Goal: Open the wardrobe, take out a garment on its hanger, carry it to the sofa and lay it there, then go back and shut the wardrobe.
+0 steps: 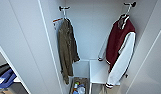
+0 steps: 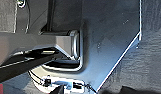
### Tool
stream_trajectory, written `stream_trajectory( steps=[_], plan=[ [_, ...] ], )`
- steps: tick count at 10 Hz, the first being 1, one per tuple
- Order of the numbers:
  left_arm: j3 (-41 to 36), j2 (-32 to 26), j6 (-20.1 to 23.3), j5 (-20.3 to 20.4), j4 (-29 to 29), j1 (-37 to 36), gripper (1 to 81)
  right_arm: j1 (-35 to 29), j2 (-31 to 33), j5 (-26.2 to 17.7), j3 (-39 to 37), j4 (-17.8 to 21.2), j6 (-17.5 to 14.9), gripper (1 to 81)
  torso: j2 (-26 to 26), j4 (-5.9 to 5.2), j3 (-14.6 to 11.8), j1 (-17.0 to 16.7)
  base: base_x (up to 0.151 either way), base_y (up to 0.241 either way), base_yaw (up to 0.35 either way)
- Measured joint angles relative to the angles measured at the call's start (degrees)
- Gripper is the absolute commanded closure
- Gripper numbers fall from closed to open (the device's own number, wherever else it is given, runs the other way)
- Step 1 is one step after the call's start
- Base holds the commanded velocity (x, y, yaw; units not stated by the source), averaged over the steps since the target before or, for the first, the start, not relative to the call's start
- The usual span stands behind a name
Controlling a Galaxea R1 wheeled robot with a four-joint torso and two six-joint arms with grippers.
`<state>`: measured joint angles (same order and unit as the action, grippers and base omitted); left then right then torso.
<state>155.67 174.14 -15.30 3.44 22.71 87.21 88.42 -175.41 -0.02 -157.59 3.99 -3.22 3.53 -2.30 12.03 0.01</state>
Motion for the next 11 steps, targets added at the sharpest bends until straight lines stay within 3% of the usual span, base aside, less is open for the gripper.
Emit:
stream_trajectory(
  steps=[11],
  plan=[
    [-0.1, 0.0, 0.2, 0.0, 0.2, 0.0, 1.0, 0.0, -0.3, 0.0, 0.0, -0.1, 0.0, 1.0, 0.0, 0.0, 0.0, 0.0, 0.092, -0.012, 0.0]
  ],
)
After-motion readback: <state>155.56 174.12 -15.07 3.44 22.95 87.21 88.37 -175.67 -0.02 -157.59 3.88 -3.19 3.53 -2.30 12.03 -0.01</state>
